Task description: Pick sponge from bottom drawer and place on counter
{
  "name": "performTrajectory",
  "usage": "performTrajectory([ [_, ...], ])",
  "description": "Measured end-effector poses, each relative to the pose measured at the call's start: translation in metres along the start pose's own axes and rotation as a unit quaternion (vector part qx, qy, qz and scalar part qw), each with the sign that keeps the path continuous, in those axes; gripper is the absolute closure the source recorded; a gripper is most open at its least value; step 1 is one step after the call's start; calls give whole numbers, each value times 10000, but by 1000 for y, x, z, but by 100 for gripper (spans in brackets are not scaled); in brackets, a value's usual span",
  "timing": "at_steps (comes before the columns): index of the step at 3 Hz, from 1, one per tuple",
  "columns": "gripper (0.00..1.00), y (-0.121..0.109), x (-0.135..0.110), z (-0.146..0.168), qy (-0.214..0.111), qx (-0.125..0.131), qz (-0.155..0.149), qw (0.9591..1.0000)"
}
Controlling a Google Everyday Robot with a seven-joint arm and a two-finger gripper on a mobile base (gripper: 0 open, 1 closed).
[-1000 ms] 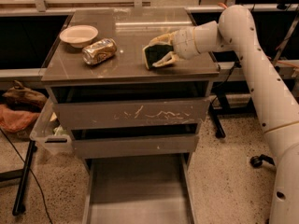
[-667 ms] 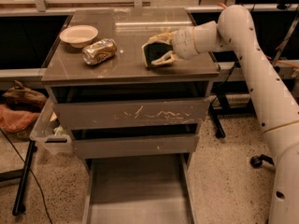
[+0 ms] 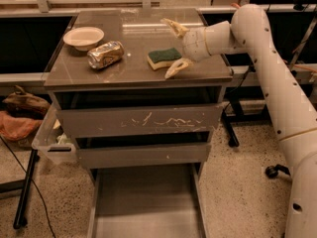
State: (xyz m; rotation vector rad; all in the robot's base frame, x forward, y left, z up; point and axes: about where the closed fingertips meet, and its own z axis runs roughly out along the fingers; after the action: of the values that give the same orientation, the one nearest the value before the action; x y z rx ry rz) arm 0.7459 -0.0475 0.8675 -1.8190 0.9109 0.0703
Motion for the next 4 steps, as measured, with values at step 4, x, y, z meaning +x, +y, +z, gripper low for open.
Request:
performTrajectory([
  [4,0,-69,-110,-140,992,1044,-573,9879],
])
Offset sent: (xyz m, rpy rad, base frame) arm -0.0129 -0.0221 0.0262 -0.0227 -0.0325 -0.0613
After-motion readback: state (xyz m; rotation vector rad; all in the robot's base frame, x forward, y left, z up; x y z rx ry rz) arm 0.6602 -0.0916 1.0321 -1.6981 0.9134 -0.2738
